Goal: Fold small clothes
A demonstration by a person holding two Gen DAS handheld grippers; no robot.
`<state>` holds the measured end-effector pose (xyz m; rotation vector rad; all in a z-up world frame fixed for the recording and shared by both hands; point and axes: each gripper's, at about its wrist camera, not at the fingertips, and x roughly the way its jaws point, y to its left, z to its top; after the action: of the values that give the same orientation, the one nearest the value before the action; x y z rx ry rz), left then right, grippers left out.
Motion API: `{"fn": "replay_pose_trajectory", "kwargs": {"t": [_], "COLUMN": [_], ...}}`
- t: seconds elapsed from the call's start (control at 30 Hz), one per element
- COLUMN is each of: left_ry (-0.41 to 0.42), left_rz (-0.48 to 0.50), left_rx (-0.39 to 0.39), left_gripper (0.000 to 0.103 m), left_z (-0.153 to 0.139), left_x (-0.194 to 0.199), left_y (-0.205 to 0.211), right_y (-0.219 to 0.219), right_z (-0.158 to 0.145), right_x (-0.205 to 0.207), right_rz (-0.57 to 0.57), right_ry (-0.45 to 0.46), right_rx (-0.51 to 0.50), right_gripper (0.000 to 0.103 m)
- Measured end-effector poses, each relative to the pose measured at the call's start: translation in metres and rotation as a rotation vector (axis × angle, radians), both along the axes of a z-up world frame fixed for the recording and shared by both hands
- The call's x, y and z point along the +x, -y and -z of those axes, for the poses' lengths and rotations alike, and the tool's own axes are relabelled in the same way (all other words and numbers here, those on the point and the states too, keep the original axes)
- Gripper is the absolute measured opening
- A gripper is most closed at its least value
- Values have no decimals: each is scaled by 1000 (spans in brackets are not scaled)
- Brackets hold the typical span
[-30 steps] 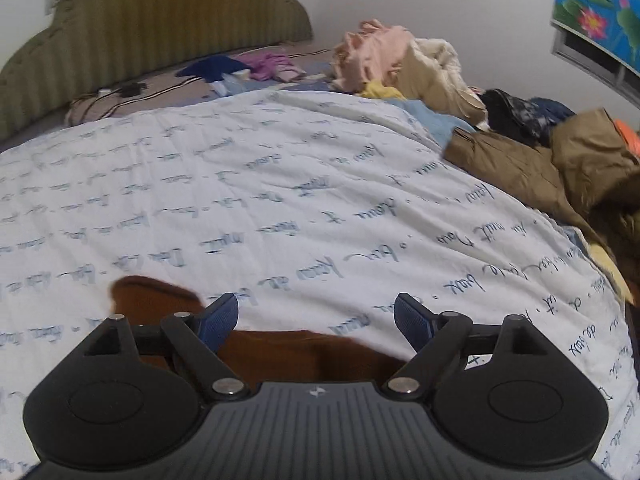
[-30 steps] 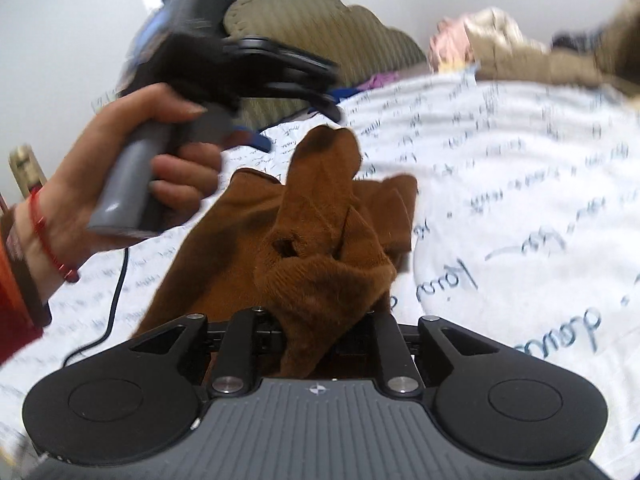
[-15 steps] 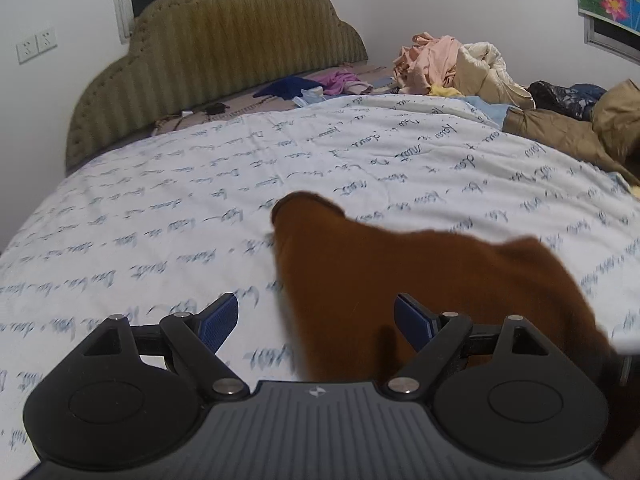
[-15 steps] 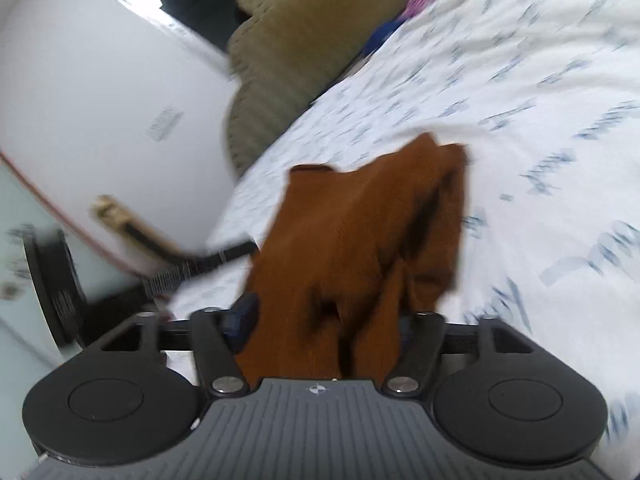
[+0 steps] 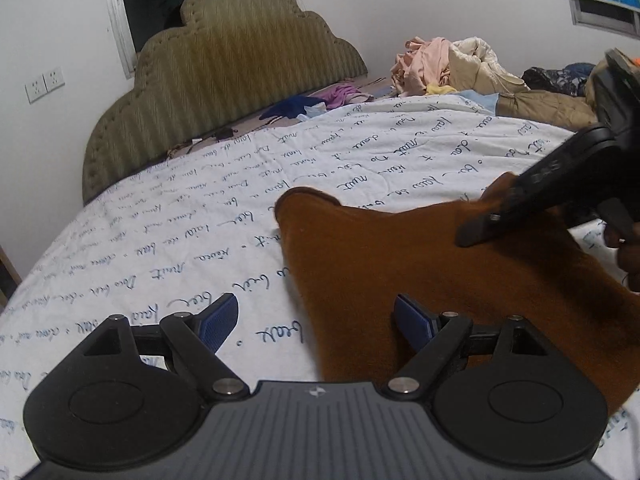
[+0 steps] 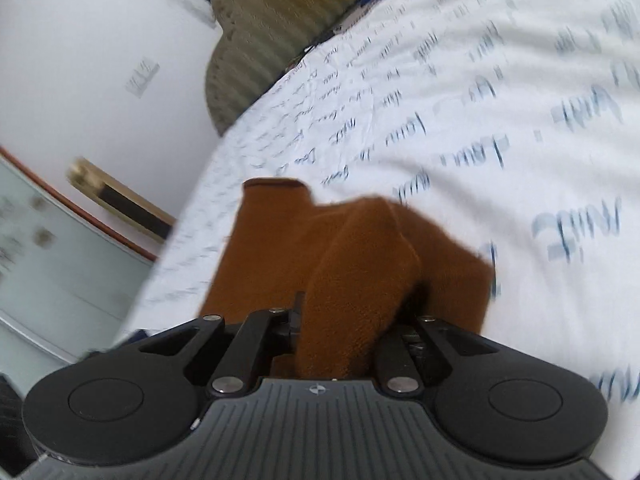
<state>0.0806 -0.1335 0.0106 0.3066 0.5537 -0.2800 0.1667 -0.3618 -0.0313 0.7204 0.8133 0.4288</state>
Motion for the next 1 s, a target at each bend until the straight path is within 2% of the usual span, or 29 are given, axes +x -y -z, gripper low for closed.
{"fn": "replay_pose_trajectory", "kwargs": {"t": [0.07, 0.2, 0.23, 0.27, 0.3, 0.43, 0.47, 0.63, 0.8, 0.93, 0.97, 1.0], "left_ry": [-6, -19, -23, -25, -27, -42, -44, -51, -48, -30, -29, -34], "left_rz": [-8, -28, -30, -30, -31, -32, -33, -37, -43, -49, -49, -39], "left_rx": [-14, -18, -20, -23, -27, -38, -43, -57, -61, -89, -98, -116], "left_gripper": [86, 86, 86, 86, 86, 86, 86, 86, 86, 86, 86, 86], "left_z": [0, 4, 5, 6, 7, 10, 10, 9, 9, 3, 1, 0], "left_x": [1, 4, 4, 4, 4, 6, 7, 5, 1, -15, -20, -26], "left_y": [2, 5, 5, 4, 3, -2, -3, -6, -10, -25, -30, -35], "right_y": [-2, -6, -7, -7, -7, 1, 2, 8, 15, 6, 1, -3], "right_z": [-10, -12, -9, -6, -4, -9, -12, -27, -31, -23, -21, -18], "right_x": [5, 14, 18, 18, 18, -6, -12, -52, -104, -127, -130, -133], "right_rz": [30, 73, 76, 92, 104, 136, 141, 135, 129, 70, 58, 57], "right_ry": [25, 22, 7, -8, -11, 31, 46, 93, 158, 160, 158, 155], "right_rx": [-72, -124, -125, -125, -119, -94, -114, -183, -161, -164, -186, -209], "right_gripper": [14, 14, 20, 21, 29, 57, 59, 61, 68, 68, 66, 51]}}
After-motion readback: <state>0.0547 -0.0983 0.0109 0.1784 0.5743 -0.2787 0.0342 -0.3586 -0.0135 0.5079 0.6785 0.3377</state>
